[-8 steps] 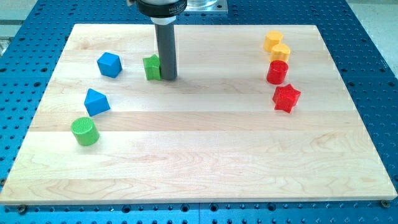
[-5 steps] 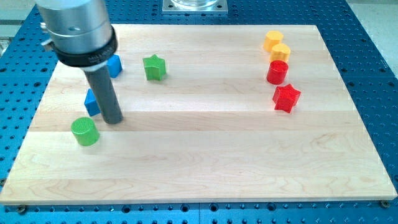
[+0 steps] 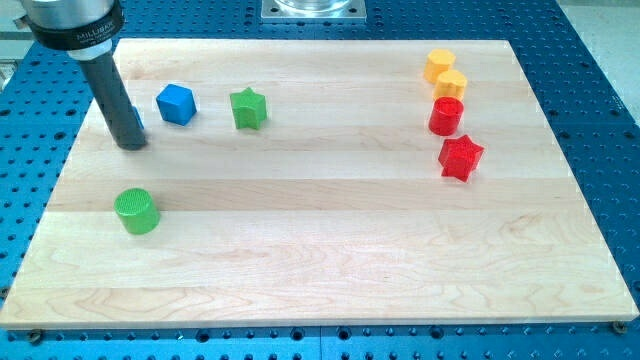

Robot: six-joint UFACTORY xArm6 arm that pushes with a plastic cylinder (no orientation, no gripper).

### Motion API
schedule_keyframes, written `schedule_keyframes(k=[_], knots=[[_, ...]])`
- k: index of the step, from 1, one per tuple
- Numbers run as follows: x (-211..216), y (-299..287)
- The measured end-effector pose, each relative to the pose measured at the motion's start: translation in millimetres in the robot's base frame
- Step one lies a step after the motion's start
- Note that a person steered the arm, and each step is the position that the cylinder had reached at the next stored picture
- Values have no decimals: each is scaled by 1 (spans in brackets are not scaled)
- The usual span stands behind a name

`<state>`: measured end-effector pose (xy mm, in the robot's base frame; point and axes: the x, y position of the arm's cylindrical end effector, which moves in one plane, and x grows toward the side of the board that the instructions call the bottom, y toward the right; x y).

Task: Push the green circle and triangle towards the top side to form a line

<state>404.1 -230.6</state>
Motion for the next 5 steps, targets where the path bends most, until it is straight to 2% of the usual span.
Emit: schedule_keyframes(k=[2, 3, 4, 5], knots=[[-29, -14], [-29, -12], [7, -11], [80, -15]])
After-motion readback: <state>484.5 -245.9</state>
